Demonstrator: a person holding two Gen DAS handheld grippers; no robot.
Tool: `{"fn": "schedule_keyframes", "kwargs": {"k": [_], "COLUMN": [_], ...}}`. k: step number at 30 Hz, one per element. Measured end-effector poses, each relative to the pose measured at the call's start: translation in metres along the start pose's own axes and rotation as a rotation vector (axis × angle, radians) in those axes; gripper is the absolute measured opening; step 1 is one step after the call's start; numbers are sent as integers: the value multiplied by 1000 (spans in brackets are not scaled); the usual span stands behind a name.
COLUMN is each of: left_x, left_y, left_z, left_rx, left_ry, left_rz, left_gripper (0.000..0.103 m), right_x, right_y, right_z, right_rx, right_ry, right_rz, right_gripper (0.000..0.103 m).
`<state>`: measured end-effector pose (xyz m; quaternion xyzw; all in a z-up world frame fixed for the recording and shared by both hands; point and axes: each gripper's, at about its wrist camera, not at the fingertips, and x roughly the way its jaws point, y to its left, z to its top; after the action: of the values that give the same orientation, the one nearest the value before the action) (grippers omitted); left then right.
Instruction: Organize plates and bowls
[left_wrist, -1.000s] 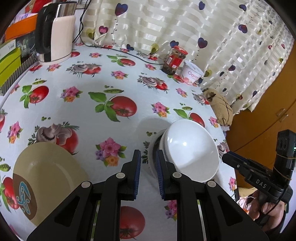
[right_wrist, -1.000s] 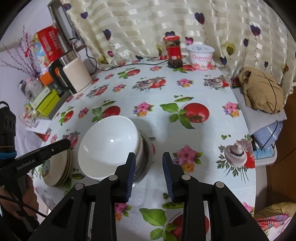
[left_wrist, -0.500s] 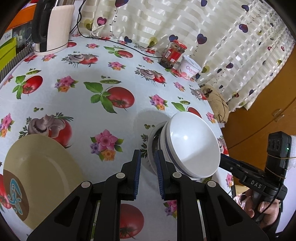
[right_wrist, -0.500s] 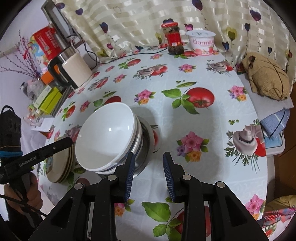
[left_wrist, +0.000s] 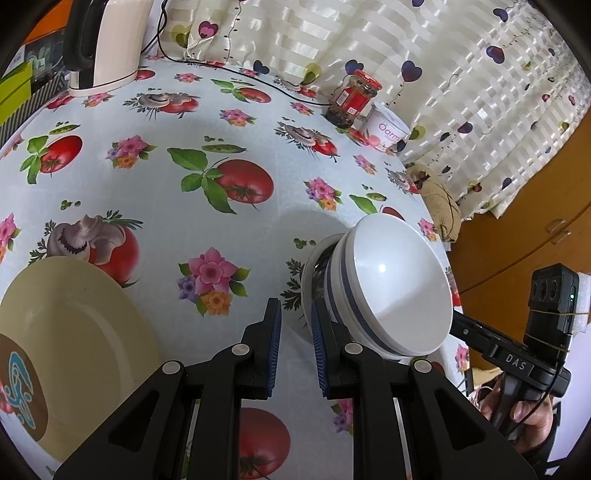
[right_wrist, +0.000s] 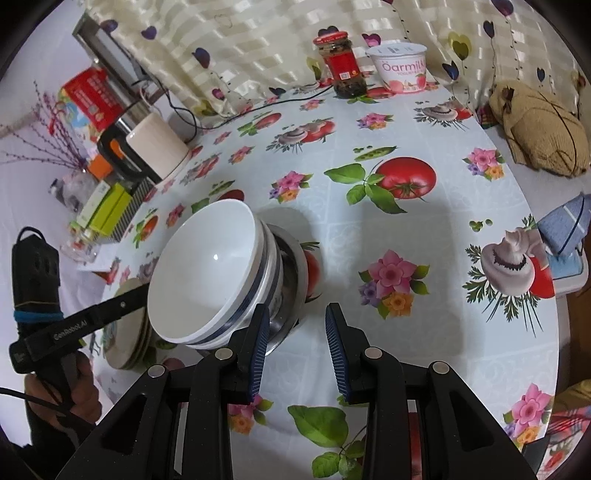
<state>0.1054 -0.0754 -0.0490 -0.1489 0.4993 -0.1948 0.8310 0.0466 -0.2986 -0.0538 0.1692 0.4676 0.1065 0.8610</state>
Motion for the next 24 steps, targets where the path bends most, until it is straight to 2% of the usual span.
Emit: {"fn": "schedule_keyframes", "kwargs": {"k": [7, 16, 24], "left_x": [6, 15, 26], "left_y": [2, 4, 4], "left_z": [-1, 0, 2], "left_rx": [-12, -39, -46], "left_ry": [18, 58, 89], "left_rz": [-17, -49, -55], "left_gripper": [17, 17, 17], "right_x": [9, 15, 21], "right_y": [-8, -7, -6], "right_z": [-1, 0, 1], "right_rx": [51, 40, 39], "right_ry": [32, 41, 53], "right_rz": [31, 38, 49], "right_gripper": [33, 33, 26]}}
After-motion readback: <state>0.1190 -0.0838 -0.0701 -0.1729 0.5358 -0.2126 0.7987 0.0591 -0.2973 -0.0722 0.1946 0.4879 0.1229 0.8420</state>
